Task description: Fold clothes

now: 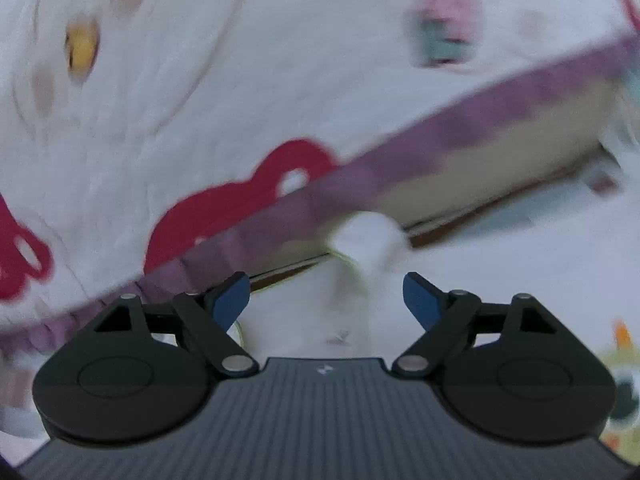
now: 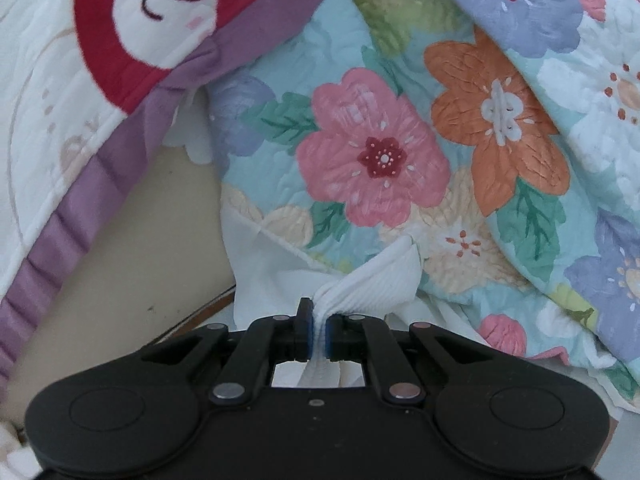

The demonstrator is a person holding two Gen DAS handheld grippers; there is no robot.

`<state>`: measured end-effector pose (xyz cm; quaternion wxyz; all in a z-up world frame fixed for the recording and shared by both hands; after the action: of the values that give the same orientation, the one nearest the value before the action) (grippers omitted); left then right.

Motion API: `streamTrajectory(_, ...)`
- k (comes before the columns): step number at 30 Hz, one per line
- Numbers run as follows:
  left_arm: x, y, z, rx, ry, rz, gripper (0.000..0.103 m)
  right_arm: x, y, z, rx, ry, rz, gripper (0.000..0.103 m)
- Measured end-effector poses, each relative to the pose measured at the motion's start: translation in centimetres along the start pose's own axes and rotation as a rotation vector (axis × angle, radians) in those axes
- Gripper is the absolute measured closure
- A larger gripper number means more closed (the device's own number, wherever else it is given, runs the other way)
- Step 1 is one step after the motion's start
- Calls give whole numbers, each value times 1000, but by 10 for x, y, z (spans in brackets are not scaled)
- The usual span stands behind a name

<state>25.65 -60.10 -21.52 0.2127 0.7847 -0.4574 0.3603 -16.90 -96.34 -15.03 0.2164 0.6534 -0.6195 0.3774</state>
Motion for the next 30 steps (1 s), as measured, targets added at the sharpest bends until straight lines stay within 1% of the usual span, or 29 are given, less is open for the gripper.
streamTrajectory(1,1,-9,16,-53,-56,-57,19,-1,0,0,1,-1,2,95)
streamTrajectory(3,-3,-14,45,-127,-178,-95,19,-2,1,0,1,-4,3,95)
streamTrajectory(4,-6,-17,55,-137,-210,-105,20,-3,2,-1,2,-4,-1,95)
streamTrajectory(5,-9,-19,62,-139,-232,-114,24,-3,2,-1,2,-4,-3,95)
streamTrajectory(6,-8,-21,63,-141,-209,-111,38,-4,2,0,2,-2,-5,95)
streamTrajectory(7,-6,-23,61,-161,-179,-109,70,-4,2,0,1,-1,-7,95)
streamTrajectory(8,-5,-26,60,-192,-172,-138,87,-5,3,0,1,0,-7,95)
streamTrajectory(9,-3,-34,56,-203,-151,-208,96,-5,4,0,-2,4,-4,95)
streamTrajectory(11,2,-54,48,-197,-92,-351,96,-3,9,-2,-9,24,13,95)
streamTrajectory(13,0,-71,41,-177,-39,-464,96,0,17,-6,-21,49,45,95)
streamTrajectory(14,-4,-73,43,-181,-48,-479,96,0,21,-6,-32,51,49,96)
streamTrajectory(15,-8,-73,46,-189,-68,-481,96,0,24,-6,-43,49,46,96)
streamTrajectory(17,-14,-69,48,-177,-91,-443,96,-1,25,-6,-55,47,28,96)
streamTrajectory(19,-14,-69,41,-167,-54,-415,96,-2,26,-6,-65,48,9,97)
streamTrajectory(22,-9,-71,28,-182,-12,-428,99,-1,28,-7,-93,60,21,98)
streamTrajectory(25,-1,-71,-9,-179,113,-441,99,3,28,-13,-79,100,42,98)
streamTrajectory(27,-6,-67,-28,-150,167,-447,99,5,28,-16,-64,126,33,98)
streamTrajectory(29,-20,-63,-19,-94,112,-448,97,2,31,-13,-90,110,7,98)
streamTrajectory(30,-30,-60,-7,-90,39,-448,94,0,33,-11,-104,97,0,98)
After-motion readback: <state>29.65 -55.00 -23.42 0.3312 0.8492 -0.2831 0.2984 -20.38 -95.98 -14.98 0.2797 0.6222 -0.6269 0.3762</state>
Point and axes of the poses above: each gripper's, at about its wrist camera, not at the fingertips, and z roughly the way its jaws point, y to its right, x to its top, the point moved 8 cm from there along z, roughly the way its jaws point, and after that the axes turned 7 degrees about -x, right-handed, at the moved point
